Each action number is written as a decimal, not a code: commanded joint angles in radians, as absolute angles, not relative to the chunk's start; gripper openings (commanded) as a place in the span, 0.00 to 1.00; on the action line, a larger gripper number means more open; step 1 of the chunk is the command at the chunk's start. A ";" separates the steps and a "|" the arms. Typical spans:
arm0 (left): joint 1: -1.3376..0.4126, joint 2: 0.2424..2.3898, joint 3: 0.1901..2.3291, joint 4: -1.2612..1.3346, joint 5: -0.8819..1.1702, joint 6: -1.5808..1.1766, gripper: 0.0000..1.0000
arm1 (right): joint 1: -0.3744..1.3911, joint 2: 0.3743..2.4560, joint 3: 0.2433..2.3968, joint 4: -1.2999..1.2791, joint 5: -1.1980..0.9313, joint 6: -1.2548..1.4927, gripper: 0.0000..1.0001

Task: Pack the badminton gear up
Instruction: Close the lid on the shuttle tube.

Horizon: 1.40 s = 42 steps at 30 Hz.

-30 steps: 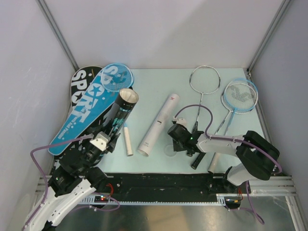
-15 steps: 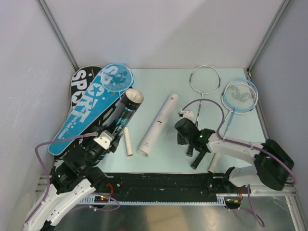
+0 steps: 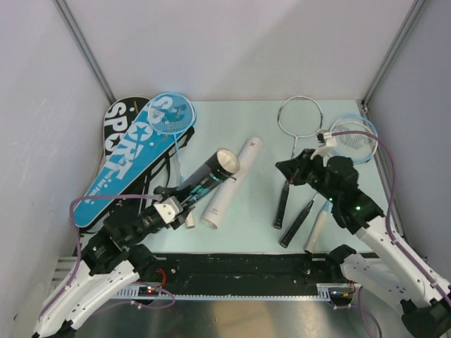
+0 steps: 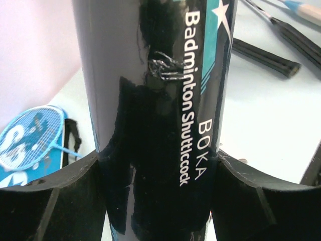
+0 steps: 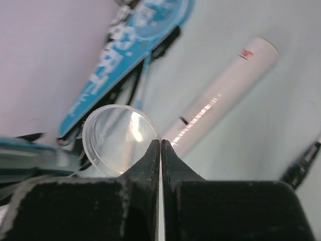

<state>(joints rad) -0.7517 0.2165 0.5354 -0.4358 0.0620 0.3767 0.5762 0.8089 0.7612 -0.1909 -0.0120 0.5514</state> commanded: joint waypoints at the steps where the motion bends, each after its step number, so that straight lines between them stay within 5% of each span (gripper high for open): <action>1: -0.752 0.269 0.549 -0.374 0.239 0.448 0.45 | 0.479 0.729 0.829 -0.111 -0.400 0.532 0.00; 9: -0.752 0.389 0.600 -0.438 0.245 0.596 0.44 | 0.367 0.636 0.885 -0.133 -0.689 0.571 0.00; 17: -0.754 0.470 0.668 -0.463 0.156 0.698 0.44 | 0.365 0.645 0.909 -0.142 -0.762 0.580 0.00; 42: -0.760 0.500 0.684 -0.466 0.191 0.749 0.44 | 0.627 0.767 0.910 -0.199 -0.503 0.503 0.00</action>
<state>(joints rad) -0.7544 0.5198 0.6445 -0.5526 0.1715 0.7265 0.6086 0.7731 0.8703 -0.1661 -0.5999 0.5446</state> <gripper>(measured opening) 0.700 0.009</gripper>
